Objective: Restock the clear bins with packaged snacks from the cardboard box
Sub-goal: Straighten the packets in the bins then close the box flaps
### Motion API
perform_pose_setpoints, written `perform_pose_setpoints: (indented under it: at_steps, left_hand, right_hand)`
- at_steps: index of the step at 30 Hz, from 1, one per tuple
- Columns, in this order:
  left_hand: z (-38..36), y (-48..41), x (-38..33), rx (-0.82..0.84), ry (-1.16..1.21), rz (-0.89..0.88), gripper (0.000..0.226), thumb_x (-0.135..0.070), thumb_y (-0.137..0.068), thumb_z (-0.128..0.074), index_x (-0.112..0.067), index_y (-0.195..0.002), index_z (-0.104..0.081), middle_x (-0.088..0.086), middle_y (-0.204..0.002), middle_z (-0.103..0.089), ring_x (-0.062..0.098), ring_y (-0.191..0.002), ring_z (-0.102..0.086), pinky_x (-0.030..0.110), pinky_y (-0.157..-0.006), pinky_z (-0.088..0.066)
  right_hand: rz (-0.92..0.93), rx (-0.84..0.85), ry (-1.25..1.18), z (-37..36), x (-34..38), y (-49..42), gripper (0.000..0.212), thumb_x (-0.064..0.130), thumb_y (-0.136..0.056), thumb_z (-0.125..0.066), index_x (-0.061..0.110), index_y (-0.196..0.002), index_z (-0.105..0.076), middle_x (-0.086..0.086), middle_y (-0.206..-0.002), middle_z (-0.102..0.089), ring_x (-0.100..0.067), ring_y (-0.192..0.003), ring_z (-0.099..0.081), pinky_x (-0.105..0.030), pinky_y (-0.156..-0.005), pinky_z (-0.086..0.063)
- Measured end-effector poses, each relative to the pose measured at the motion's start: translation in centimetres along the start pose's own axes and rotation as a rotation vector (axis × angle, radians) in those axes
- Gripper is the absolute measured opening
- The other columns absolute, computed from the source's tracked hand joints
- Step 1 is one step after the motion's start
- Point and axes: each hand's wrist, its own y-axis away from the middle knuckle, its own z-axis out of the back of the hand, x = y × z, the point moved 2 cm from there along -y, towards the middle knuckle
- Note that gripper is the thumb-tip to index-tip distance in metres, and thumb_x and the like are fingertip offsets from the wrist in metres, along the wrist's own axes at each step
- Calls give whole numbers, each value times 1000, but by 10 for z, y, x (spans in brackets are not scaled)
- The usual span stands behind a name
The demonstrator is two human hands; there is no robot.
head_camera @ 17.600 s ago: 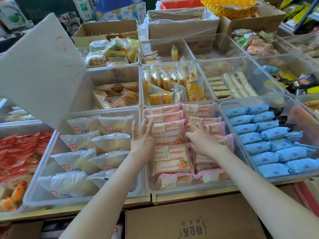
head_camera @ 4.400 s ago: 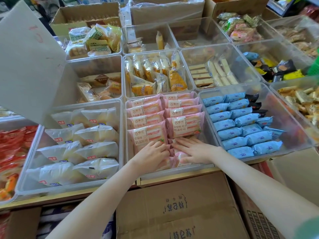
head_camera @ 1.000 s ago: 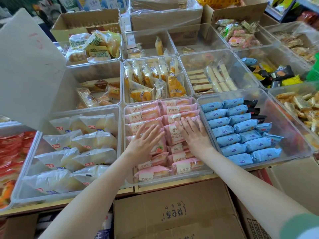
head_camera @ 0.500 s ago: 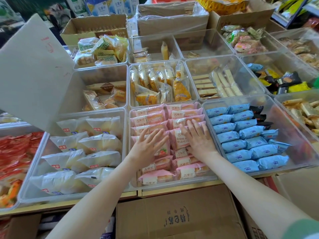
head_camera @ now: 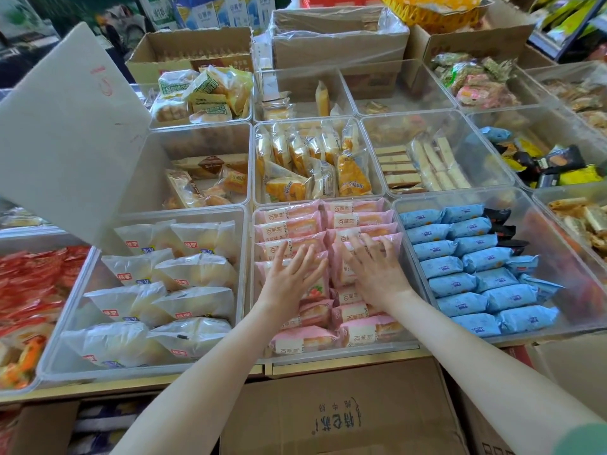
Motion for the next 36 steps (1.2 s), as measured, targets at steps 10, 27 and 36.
perform_pose_setpoints:
  at_steps: [10, 27, 36]
  left_hand:
    - [-7, 0, 8, 22, 104, -26, 92, -33, -95, -40, -23, -130, 44, 16, -155, 23, 33, -140, 27, 54, -107, 22]
    - [0, -1, 22, -64, 363, 93, 72, -69, -84, 5, -31, -140, 29, 4, -158, 19, 22, -145, 21, 51, -113, 20]
    - [5, -4, 43, -104, 400, 179, 60, -46, -98, -19, -21, -152, -19, 8, -156, -24, 26, -145, -18, 54, -116, 6]
  right_hand:
    - [-19, 191, -64, -1, 3, 7, 117, 34, -51, -79, 18, -148, -16, -16, -148, -35, -34, -131, -35, -49, -105, -15]
    - [-78, 152, -287, 14, -23, 10, 83, 68, -85, -16, 29, -147, 22, -2, -158, 18, -18, -145, 19, -42, -112, 20]
    - [-114, 165, -287, 25, -26, 5, 76, 61, -88, -4, 20, -153, -1, -1, -161, -1, -16, -148, 4, -44, -113, 17]
